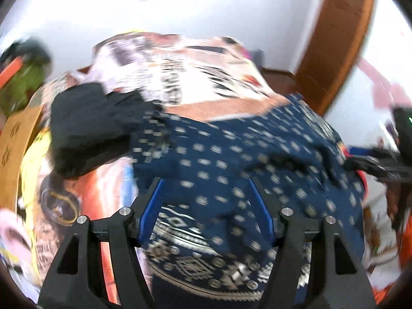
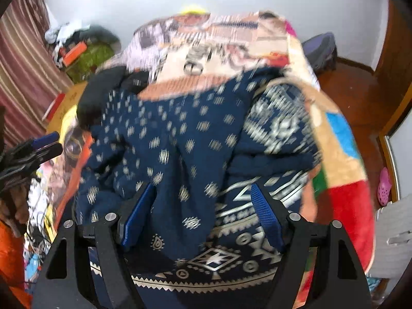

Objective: Fold large clothes

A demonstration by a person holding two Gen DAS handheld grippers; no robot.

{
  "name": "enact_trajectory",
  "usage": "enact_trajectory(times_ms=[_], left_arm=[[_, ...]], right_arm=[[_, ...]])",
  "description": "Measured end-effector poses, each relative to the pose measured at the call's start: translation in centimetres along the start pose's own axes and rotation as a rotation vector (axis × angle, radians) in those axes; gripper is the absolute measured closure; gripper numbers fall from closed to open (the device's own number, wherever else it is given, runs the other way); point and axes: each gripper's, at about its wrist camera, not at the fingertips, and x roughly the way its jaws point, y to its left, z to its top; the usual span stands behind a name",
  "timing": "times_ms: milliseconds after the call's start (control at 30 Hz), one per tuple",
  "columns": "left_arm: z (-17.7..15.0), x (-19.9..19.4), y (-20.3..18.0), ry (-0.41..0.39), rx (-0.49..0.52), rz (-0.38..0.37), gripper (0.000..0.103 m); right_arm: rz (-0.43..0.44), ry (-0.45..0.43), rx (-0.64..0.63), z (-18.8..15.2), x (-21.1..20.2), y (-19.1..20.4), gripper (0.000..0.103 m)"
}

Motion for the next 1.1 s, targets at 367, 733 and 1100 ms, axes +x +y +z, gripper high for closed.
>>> enact_trajectory(times_ms=[367,733,1100], left_arm=[[0.3,5.4,8.3,0.087,-0.269,0.075,0.038],[-2.1,13.1,11.4,0.221,-0.518,-0.142,0.038],[-1.8,14.9,12.8,0.211,-0.581,-0.258,0.034]], right_arm=[[-0.081,-0.152,0.189,2.7,-3.1,-6.4,0.029],[0.024,0.005,0.427,1.4,3.4,-11.9,0.029],[0.162,-0.008,0.48,2.6,6.3,-11.6,0.04]])
